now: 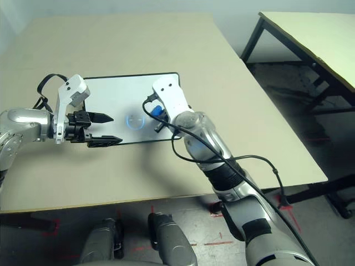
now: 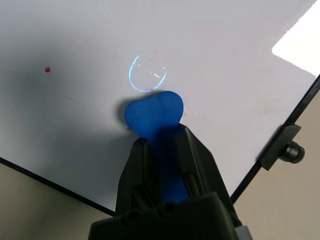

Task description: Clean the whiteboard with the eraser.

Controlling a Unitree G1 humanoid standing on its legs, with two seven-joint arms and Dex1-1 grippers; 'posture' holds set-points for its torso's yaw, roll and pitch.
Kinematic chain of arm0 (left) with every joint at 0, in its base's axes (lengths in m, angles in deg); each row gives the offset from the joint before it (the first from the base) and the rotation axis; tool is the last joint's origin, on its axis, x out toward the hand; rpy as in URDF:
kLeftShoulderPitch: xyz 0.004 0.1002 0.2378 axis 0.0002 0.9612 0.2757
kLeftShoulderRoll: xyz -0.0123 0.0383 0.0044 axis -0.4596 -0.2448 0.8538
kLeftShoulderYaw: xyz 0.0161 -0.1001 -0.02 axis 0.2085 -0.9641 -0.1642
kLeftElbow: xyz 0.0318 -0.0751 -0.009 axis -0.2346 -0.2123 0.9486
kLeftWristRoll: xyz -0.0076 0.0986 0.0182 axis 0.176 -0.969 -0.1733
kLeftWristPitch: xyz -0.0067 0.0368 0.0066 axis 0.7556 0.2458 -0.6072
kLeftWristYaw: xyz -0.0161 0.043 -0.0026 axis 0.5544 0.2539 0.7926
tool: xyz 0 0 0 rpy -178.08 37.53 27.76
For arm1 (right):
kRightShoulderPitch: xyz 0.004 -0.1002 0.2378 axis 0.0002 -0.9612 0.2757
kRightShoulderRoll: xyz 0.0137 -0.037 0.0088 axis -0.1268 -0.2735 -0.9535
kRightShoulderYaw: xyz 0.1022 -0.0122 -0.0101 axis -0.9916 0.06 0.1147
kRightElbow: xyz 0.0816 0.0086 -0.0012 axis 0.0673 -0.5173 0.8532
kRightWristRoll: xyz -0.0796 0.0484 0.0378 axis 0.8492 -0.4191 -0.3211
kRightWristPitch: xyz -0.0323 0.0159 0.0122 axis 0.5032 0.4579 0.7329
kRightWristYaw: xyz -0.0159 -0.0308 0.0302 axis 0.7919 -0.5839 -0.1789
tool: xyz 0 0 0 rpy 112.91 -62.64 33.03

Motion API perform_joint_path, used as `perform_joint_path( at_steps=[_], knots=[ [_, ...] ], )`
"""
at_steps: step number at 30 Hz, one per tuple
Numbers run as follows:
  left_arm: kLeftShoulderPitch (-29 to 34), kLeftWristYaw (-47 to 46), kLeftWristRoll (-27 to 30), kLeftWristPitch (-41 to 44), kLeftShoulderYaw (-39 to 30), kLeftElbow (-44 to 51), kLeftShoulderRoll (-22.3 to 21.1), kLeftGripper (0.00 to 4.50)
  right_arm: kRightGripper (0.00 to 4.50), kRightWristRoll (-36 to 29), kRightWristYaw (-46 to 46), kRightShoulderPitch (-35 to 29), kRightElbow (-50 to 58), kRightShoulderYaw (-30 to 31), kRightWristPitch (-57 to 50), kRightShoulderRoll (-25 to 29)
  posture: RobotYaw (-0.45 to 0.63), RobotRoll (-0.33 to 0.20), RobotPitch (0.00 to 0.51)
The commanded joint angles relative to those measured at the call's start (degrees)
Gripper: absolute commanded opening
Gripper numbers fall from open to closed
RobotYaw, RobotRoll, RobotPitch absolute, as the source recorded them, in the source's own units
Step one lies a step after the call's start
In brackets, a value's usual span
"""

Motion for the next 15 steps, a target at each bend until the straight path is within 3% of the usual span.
perform_joint_path(
  at_steps=[1, 15],
  knots=[
    [0.87, -0.09, -0.16, -0.27, 0.00, 0.47, -0.48, 4.50, 0.57, -0.53, 1.83, 0.21, -3.42, 5.07, 1.45, -2.59, -0.05, 0.000, 0.141],
    [2.55, -0.74, 0.09, -0.09, -0.64, 1.19, -0.89, 4.50, 0.57, 1.30, 3.17, 5.55, -12.63, 7.49, 8.66, -8.96, -0.03, 0.000, 0.143]
  ],
)
